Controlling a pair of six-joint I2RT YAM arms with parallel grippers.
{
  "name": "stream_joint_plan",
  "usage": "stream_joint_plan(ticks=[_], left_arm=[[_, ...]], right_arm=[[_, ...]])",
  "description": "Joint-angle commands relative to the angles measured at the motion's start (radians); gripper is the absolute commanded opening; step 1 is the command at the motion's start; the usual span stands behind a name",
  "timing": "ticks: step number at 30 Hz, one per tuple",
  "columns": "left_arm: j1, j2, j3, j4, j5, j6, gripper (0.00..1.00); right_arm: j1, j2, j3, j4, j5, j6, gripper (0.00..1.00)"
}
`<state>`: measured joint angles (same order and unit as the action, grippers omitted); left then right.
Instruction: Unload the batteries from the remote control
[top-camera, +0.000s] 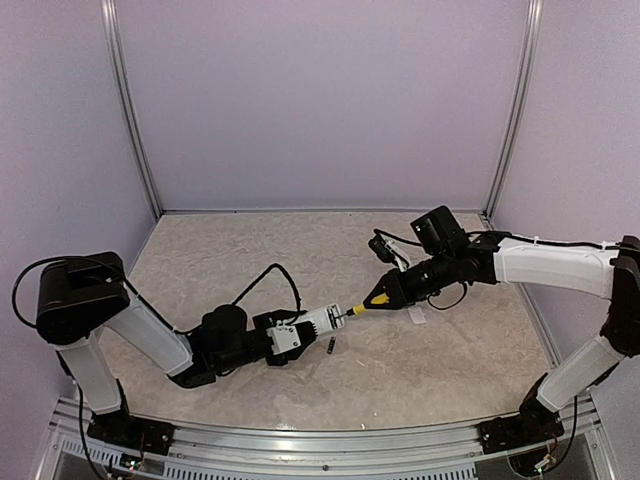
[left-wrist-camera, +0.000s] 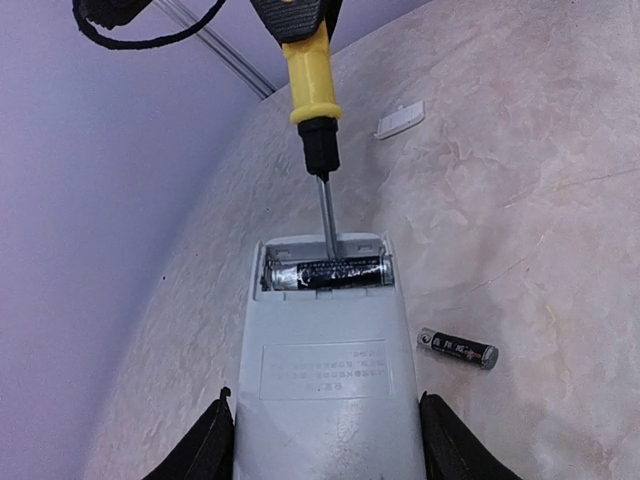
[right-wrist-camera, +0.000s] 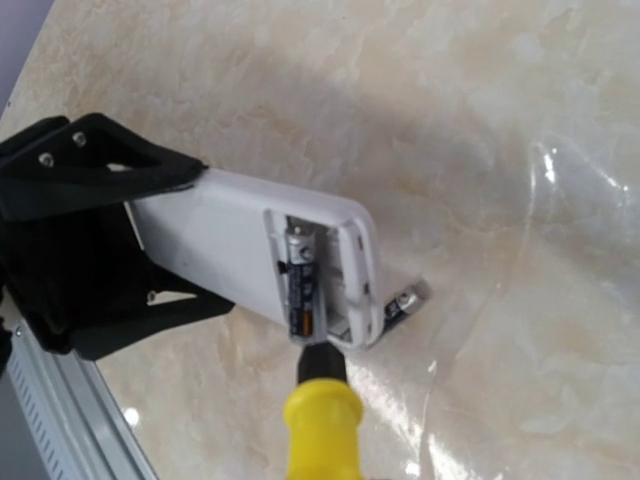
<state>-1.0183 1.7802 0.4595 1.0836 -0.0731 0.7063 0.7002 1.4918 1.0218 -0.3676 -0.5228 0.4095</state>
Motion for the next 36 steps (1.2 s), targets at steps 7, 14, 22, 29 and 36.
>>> stream_joint_plan(ticks=[7,14,22,29,36], left_arm=[[-0.002,0.057,0.047,0.051,-0.118,0.045,0.00],[0.008,0.100,0.064,0.047,-0.135,0.042,0.00],[0.009,0.108,0.064,0.051,-0.143,0.042,0.00],[0.026,0.100,0.063,0.058,-0.147,-0.004,0.00],[0.040,-0.003,0.083,-0.090,-0.195,-0.124,0.00]], right_arm=[[0.013,0.050,0.042,-0.037,-0.025,-0.024,0.00],[0.013,0.072,0.040,-0.042,-0.011,-0.022,0.00],[0.013,0.082,0.050,-0.029,-0.009,-0.020,0.00],[0.013,0.067,0.082,-0.061,0.037,-0.049,0.00],[0.010,0.013,0.141,-0.052,0.125,-0.073,0.00]])
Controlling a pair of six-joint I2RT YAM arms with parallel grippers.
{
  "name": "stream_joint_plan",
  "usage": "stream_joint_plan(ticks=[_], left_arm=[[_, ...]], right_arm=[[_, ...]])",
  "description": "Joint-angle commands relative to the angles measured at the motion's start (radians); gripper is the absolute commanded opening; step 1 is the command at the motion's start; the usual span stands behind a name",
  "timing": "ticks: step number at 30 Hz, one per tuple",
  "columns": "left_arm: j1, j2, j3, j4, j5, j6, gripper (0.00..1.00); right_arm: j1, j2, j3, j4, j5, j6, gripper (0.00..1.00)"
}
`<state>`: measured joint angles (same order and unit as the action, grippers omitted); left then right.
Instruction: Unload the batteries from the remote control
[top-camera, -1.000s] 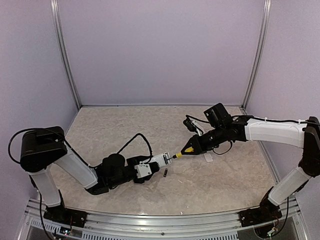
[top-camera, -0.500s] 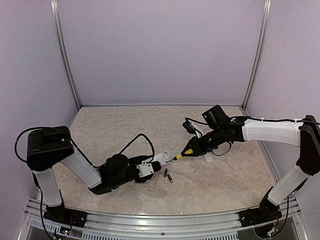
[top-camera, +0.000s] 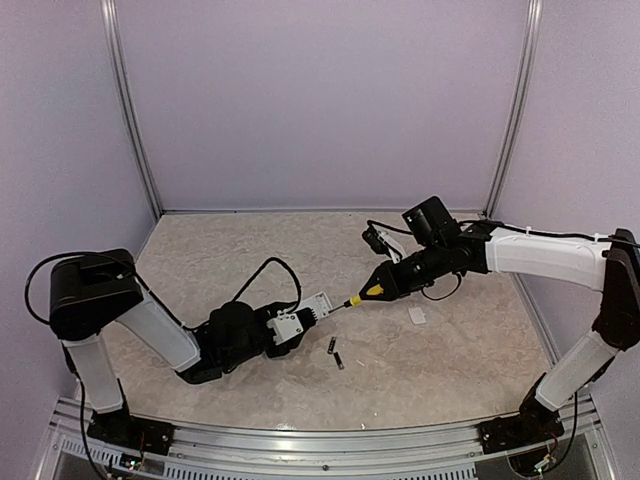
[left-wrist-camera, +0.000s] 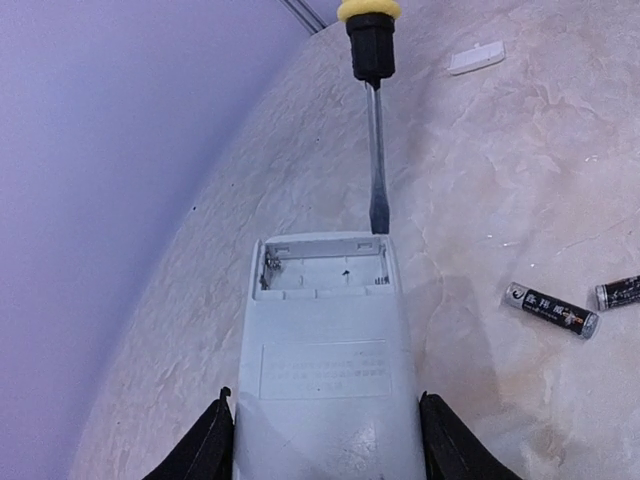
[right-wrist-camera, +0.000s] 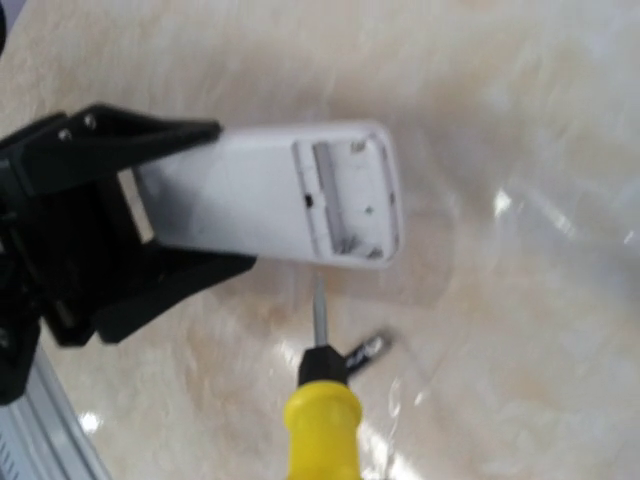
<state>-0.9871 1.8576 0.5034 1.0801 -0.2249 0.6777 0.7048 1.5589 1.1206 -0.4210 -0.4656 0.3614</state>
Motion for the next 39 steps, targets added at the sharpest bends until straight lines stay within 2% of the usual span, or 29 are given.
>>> stream_joint_plan(ticks=[1,3,6,9,11,13,16,22,28,39], left_arm=[[0.011,-0.103,0.038,-0.107,-0.037,-0.116,0.00],[0.028,-0.146,0.027,-0.126,-0.008,-0.169,0.00],[0.078,-0.209,0.059,-0.237,0.037,-0.270,0.00],[0.112,-0.259,0.129,-0.369,-0.008,-0.424,0.00],[0.105,-0.278,0.166,-0.432,-0.109,-0.516,0.00],[0.090,-0.285,0.193,-0.492,-0.298,-0.580,0.00],[0.089,-0.269,0.213,-0.547,-0.468,-0.703,0.00],[0.122,-0.229,0.247,-0.680,-0.620,-0.971,0.00],[0.223,-0.208,0.215,-0.659,-0.507,-0.989,0.00],[0.307,-0.128,0.181,-0.677,-0.318,-1.053,0.00]], right_arm=[[0.002,-0.068,0.041,0.015,0.094,-0.020,0.00],[-0.011,-0.090,0.030,0.043,0.137,-0.006,0.00],[-0.029,-0.107,0.015,0.061,0.224,0.018,0.00],[-0.030,-0.144,-0.029,0.097,0.331,0.062,0.00],[-0.030,-0.172,-0.073,0.135,0.394,0.105,0.00],[-0.030,-0.200,-0.115,0.183,0.424,0.141,0.00],[-0.030,-0.225,-0.177,0.245,0.479,0.198,0.00],[-0.029,-0.254,-0.252,0.340,0.570,0.267,0.00],[-0.030,-0.248,-0.276,0.363,0.590,0.257,0.00],[-0.031,-0.202,-0.248,0.377,0.599,0.229,0.00]])
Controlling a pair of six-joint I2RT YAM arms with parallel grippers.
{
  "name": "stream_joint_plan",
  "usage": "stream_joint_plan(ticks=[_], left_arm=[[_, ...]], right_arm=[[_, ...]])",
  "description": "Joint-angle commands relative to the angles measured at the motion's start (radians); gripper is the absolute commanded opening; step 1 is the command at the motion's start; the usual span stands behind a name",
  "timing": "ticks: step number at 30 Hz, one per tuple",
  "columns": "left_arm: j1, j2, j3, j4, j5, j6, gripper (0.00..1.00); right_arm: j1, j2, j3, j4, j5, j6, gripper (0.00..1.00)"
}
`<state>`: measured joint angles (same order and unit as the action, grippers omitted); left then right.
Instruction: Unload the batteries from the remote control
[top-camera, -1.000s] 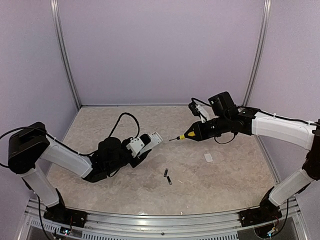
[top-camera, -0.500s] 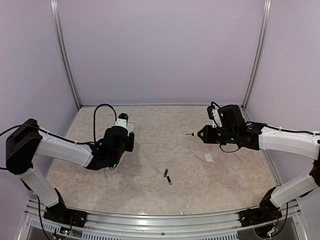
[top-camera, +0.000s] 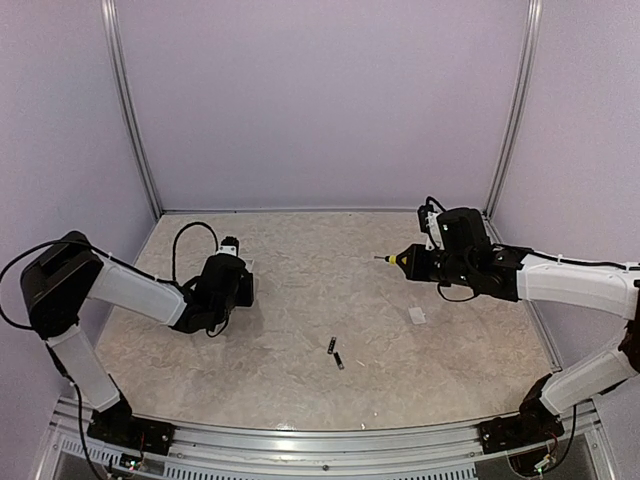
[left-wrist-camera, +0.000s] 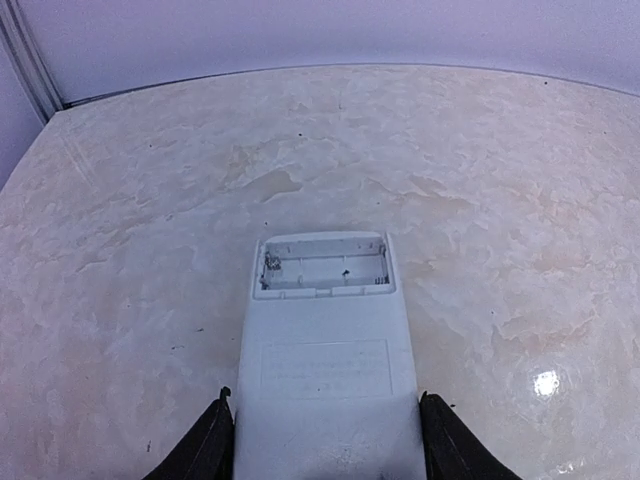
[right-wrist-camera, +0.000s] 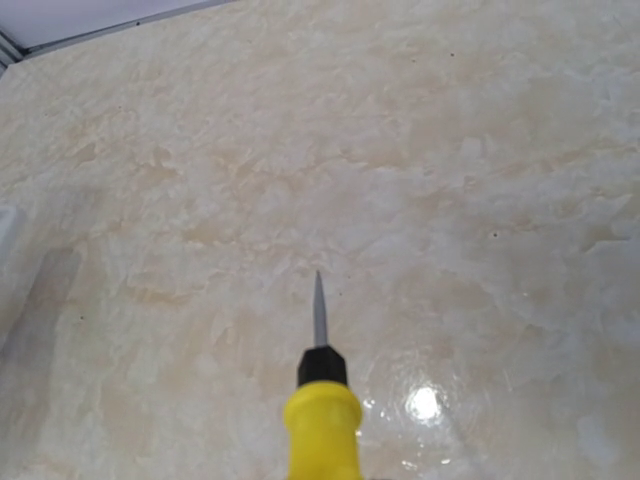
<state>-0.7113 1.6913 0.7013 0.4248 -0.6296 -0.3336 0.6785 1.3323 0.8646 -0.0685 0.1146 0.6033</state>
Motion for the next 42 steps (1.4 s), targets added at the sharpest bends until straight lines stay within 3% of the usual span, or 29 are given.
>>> stream_joint_plan(ticks=[1,6,9,13,17,24,28,33,37,42], left_arm=[[0.039,0.050,-0.025,-0.017,0.097,-0.048,0.00],[0.066,0.071,-0.043,-0.011,0.167,-0.040,0.00],[0.068,0.071,-0.068,0.009,0.183,-0.035,0.06],[0.068,0.071,-0.081,0.014,0.211,-0.023,0.26],[0.068,0.077,-0.091,0.017,0.211,-0.020,0.36],[0.064,0.050,-0.113,0.005,0.221,-0.036,0.77],[0.057,0.023,-0.118,-0.010,0.209,-0.043,0.91],[0.031,-0.048,-0.112,-0.059,0.192,-0.053,0.95],[0.011,-0.153,-0.094,-0.124,0.147,-0.041,0.95],[0.001,-0.219,-0.069,-0.183,0.101,-0.005,0.95]], right_arm=[[-0.005,0.030,0.012,0.023,0.018,-0.016,0.00],[-0.006,0.045,0.022,0.022,0.016,-0.025,0.00],[-0.007,0.048,0.016,0.028,0.027,-0.029,0.00],[-0.008,0.080,0.011,0.048,0.023,-0.031,0.00],[-0.010,0.138,0.010,0.078,0.013,-0.030,0.00],[-0.011,0.265,0.070,0.104,0.066,-0.061,0.00],[-0.011,0.335,0.103,0.103,0.109,-0.086,0.00],[-0.006,0.395,0.147,0.101,0.153,-0.118,0.00],[0.031,0.465,0.192,0.075,0.290,-0.164,0.00],[0.066,0.576,0.278,-0.058,0.361,-0.190,0.00]])
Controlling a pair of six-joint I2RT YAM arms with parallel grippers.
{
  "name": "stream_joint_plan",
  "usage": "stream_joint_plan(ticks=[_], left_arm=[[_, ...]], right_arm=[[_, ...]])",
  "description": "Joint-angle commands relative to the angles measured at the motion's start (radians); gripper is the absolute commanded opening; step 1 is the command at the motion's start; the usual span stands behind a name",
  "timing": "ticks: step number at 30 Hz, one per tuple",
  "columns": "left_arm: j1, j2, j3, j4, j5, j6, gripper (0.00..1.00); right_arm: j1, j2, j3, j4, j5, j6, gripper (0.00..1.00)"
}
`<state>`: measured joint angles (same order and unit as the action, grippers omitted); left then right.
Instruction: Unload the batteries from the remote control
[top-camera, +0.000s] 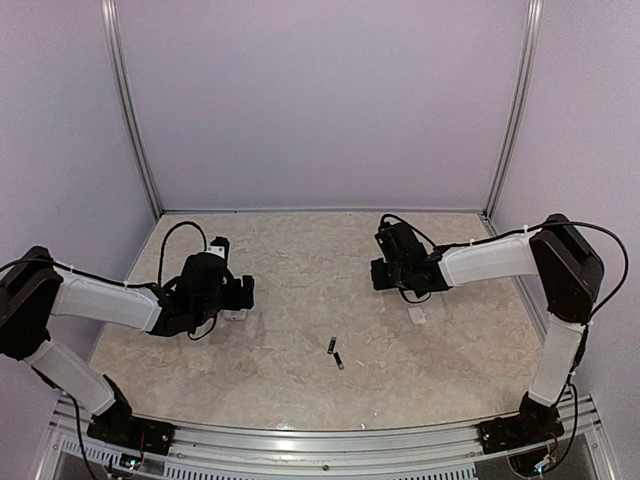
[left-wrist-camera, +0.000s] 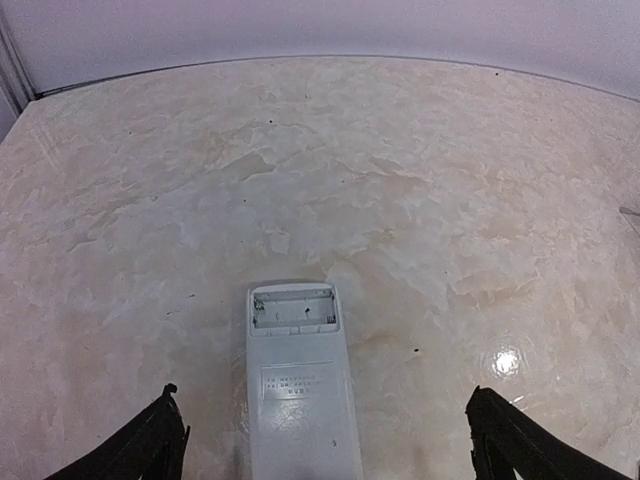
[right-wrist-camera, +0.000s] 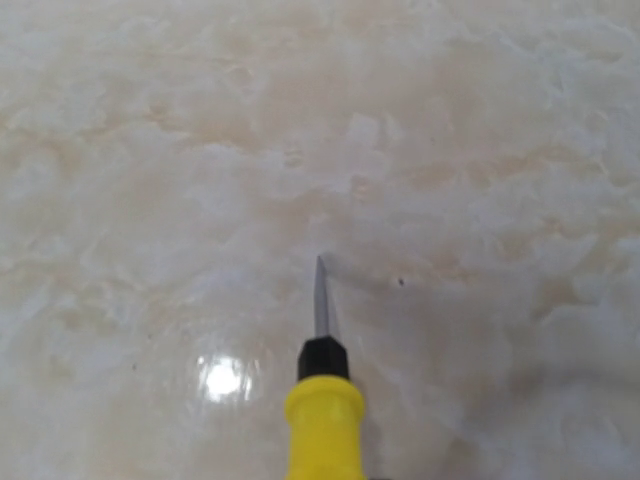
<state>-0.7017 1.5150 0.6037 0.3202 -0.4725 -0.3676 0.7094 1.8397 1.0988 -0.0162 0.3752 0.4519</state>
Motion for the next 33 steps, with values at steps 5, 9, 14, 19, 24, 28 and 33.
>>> stream_joint_plan(ticks=[5,9,14,19,24,28,33], left_arm=[[-0.012,-0.097,0.025,-0.110,-0.070,0.046,0.95],[-0.012,-0.123,0.027,-0.119,-0.091,0.059,0.95],[-0.011,-0.127,0.022,-0.109,-0.121,0.076,0.94],[-0.011,-0.121,0.022,-0.101,-0.121,0.080,0.94],[-0.012,-0.126,0.012,-0.100,-0.130,0.081,0.94],[-0.012,-0.145,-0.005,-0.095,-0.136,0.078,0.94],[-0.009,-0.170,-0.009,-0.109,-0.142,0.090,0.95]], right_arm=[[0.062,0.104,0.057,-0.237,0.088,-0.030,0.00],[0.094,0.119,0.035,-0.310,0.046,0.007,0.08],[0.104,0.121,-0.021,-0.307,-0.046,0.079,0.20],[0.104,0.090,-0.018,-0.298,-0.091,0.080,0.34],[0.104,0.068,0.014,-0.321,-0.096,0.080,0.35],[0.102,0.056,0.040,-0.348,-0.082,0.078,0.36],[0.102,0.012,0.083,-0.381,-0.066,0.046,0.44]])
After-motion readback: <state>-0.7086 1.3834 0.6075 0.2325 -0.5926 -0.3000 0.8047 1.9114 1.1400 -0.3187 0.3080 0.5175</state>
